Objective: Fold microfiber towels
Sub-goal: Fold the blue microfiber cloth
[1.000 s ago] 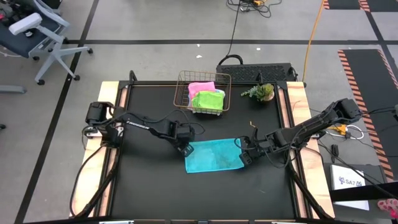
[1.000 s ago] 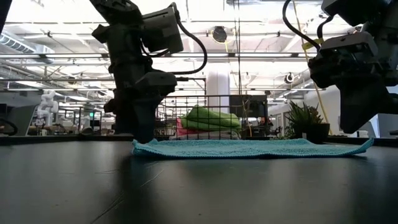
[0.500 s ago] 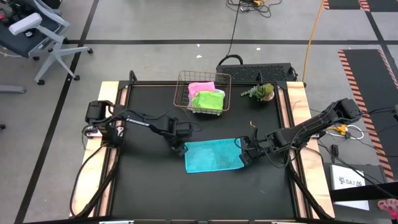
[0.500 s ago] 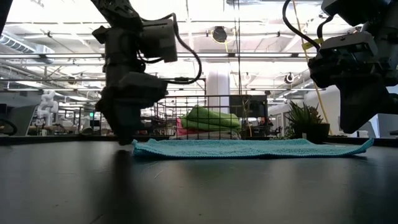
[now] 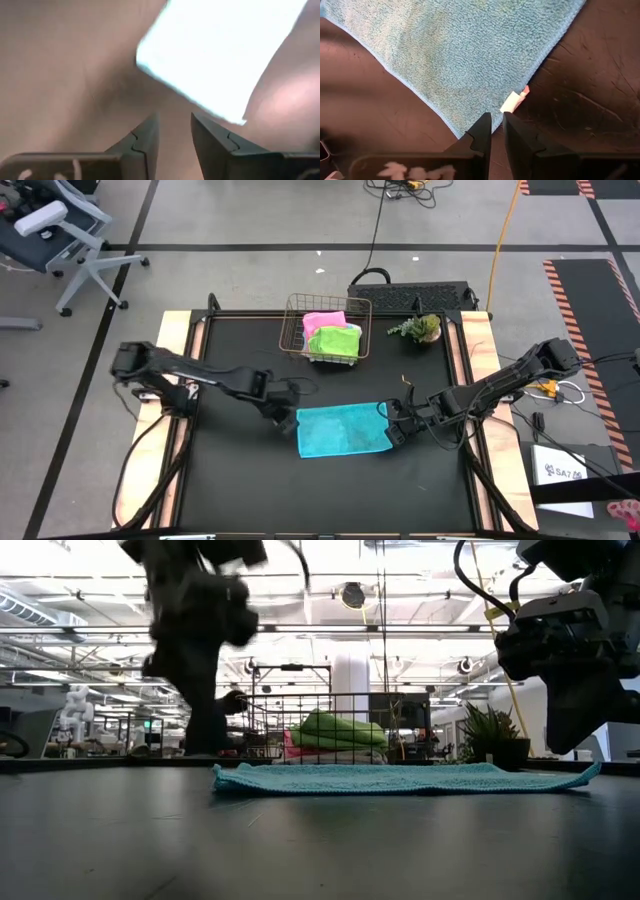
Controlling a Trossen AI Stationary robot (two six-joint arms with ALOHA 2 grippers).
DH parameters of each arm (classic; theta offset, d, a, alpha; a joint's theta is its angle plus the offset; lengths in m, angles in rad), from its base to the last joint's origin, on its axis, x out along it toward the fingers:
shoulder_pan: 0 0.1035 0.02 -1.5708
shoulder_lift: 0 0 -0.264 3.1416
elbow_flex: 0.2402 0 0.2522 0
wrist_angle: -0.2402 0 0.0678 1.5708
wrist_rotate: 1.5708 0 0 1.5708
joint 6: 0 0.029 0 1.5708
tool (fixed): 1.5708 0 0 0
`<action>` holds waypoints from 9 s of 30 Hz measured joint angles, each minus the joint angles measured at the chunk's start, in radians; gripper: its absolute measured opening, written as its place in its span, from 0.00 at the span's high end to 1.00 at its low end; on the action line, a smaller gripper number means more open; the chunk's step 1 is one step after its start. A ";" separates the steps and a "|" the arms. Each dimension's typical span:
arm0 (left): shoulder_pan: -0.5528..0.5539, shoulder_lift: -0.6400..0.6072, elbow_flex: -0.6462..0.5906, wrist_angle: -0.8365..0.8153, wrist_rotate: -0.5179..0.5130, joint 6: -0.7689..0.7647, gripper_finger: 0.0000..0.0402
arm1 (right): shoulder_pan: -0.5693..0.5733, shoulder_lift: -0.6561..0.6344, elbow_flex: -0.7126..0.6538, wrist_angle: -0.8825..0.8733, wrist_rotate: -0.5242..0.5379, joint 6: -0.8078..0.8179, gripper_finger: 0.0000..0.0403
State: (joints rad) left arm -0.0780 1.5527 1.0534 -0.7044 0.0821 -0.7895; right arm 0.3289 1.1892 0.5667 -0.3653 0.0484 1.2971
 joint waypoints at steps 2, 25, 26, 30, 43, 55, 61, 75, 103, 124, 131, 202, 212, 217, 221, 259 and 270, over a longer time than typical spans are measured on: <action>-0.020 -0.058 0.001 0.007 -0.098 0.005 0.72 | 0.000 0.000 0.000 0.003 0.000 0.000 0.90; 0.013 -0.011 0.000 0.108 -0.182 0.126 0.66 | 0.000 0.000 0.000 0.076 0.031 -0.030 0.90; 0.013 -0.007 0.000 0.115 -0.188 0.125 0.64 | 0.000 0.000 0.000 0.079 0.031 -0.030 0.90; 0.019 0.031 0.002 0.178 -0.180 0.114 0.54 | 0.000 0.000 0.000 0.079 0.030 -0.029 0.90; 0.056 0.208 0.000 0.182 -0.106 0.027 0.47 | 0.000 0.000 -0.001 0.103 0.030 -0.034 0.91; 0.065 0.229 -0.001 0.223 -0.077 0.026 0.47 | 0.000 0.000 0.000 0.102 0.032 -0.047 0.91; 0.060 0.258 -0.001 0.247 -0.074 0.006 0.47 | 0.000 0.000 0.000 0.103 0.032 -0.049 0.91; 0.062 0.276 0.001 0.250 -0.048 -0.022 0.57 | 0.000 0.000 0.000 0.104 0.033 -0.052 0.90; 0.101 0.283 -0.003 0.259 0.202 0.118 0.99 | -0.001 0.000 0.000 0.103 0.036 0.026 0.90; 0.163 0.282 -0.003 0.533 0.332 0.042 0.99 | -0.002 0.000 0.000 0.104 0.033 -0.052 0.91; 0.166 0.281 -0.003 0.614 0.333 -0.039 0.99 | -0.002 0.000 0.000 0.104 0.030 -0.060 0.95; 0.079 0.674 0.610 0.829 0.175 -0.241 1.00 | 0.176 -0.163 0.432 -0.433 0.183 -0.311 1.00; 0.078 0.715 0.612 0.893 0.133 -0.265 0.99 | 0.199 -0.163 0.432 -0.433 0.183 -0.314 1.00; 0.072 0.715 0.612 0.947 0.063 -0.178 0.92 | 0.214 -0.163 0.432 -0.433 0.184 -0.314 1.00; 0.061 0.714 0.613 0.983 0.044 -0.126 0.83 | 0.216 -0.163 0.432 -0.433 0.184 -0.314 1.00; -0.040 0.497 0.612 0.129 -0.066 0.116 0.96 | 0.146 -0.083 0.234 -0.619 0.183 -0.133 0.99; -0.041 0.516 0.607 0.237 -0.092 0.199 0.98 | -0.127 -0.077 0.231 -0.377 0.212 -0.416 0.99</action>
State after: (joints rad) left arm -0.1186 2.0687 1.6601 -0.4670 -0.0101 -0.5909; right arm 0.2019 1.1123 0.7975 -0.7422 0.2603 0.8810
